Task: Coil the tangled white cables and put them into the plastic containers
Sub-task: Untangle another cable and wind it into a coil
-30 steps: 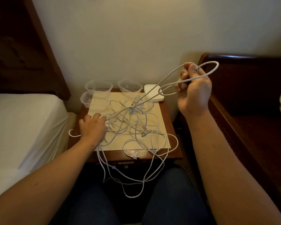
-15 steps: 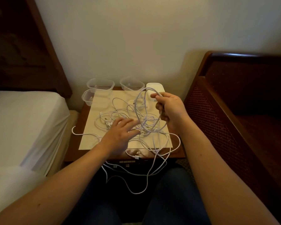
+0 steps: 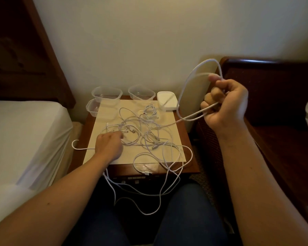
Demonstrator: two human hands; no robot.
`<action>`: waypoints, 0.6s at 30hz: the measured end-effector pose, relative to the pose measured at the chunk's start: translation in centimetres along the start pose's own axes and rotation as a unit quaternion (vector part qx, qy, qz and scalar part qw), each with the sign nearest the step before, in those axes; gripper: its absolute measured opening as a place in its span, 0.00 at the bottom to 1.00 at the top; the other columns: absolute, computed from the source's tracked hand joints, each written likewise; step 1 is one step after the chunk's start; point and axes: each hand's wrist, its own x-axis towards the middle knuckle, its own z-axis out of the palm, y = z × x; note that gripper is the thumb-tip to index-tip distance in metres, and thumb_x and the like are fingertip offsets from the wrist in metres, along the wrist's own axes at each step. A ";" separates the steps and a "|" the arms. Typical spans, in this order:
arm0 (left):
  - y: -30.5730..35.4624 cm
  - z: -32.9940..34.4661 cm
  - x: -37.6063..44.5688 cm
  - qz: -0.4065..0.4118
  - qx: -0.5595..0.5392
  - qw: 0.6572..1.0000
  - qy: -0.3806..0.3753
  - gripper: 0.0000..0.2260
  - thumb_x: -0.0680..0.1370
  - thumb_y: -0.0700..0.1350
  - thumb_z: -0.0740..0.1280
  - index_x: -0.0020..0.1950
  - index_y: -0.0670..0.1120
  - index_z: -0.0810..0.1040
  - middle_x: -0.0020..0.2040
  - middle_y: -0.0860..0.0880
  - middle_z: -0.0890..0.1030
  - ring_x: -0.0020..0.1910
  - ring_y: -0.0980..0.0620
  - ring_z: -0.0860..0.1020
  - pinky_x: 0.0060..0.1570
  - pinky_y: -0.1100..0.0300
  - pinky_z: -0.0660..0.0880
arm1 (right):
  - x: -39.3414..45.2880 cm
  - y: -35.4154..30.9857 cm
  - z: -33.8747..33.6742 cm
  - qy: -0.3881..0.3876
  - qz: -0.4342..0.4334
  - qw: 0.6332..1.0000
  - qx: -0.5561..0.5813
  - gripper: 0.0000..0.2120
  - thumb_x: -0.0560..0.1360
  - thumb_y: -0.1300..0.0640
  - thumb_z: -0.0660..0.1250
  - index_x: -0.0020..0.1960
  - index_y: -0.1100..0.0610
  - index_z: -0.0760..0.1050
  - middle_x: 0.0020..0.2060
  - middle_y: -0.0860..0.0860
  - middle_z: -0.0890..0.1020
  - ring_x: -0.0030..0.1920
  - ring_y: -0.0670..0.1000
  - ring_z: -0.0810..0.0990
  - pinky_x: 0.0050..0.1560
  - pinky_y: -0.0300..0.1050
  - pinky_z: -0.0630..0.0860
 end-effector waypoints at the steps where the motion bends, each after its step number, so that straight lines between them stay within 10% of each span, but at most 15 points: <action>1: -0.4 -0.3 0.2 -0.032 0.004 0.999 -0.020 0.17 0.77 0.38 0.62 0.62 0.54 0.76 0.61 0.45 0.82 0.60 0.40 0.78 0.58 0.51 0.70 | 0.1 -0.5 -0.2 0.004 -0.008 1.000 0.020 0.13 0.78 0.61 0.56 0.47 0.59 0.80 0.25 0.46 0.60 0.24 0.46 0.55 0.24 0.41 0.56; 9: 2.0 -1.5 0.2 0.078 -0.059 0.994 0.054 0.06 0.75 0.45 0.66 0.47 0.55 0.81 0.60 0.52 0.80 0.61 0.45 0.75 0.60 0.47 0.69 | 0.5 2.0 -0.1 -0.016 0.125 0.973 -0.193 0.12 0.80 0.60 0.57 0.51 0.59 0.79 0.26 0.46 0.62 0.23 0.46 0.57 0.25 0.41 0.52; 14: 4.9 -1.6 -2.0 0.187 -0.271 0.930 0.164 0.06 0.71 0.40 0.65 0.39 0.49 0.79 0.59 0.51 0.79 0.59 0.47 0.76 0.58 0.45 0.72 | -0.7 6.0 0.6 -0.072 0.207 0.931 -0.293 0.14 0.82 0.60 0.56 0.54 0.61 0.80 0.26 0.48 0.66 0.23 0.46 0.56 0.24 0.41 0.51; 18: 6.8 -2.6 -5.2 0.205 -0.472 0.857 0.022 0.11 0.72 0.39 0.60 0.43 0.48 0.82 0.48 0.53 0.83 0.52 0.53 0.80 0.54 0.51 0.76 | -0.6 7.0 1.1 -0.087 0.230 0.943 -0.225 0.12 0.84 0.59 0.56 0.56 0.61 0.78 0.28 0.48 0.69 0.25 0.45 0.58 0.24 0.38 0.56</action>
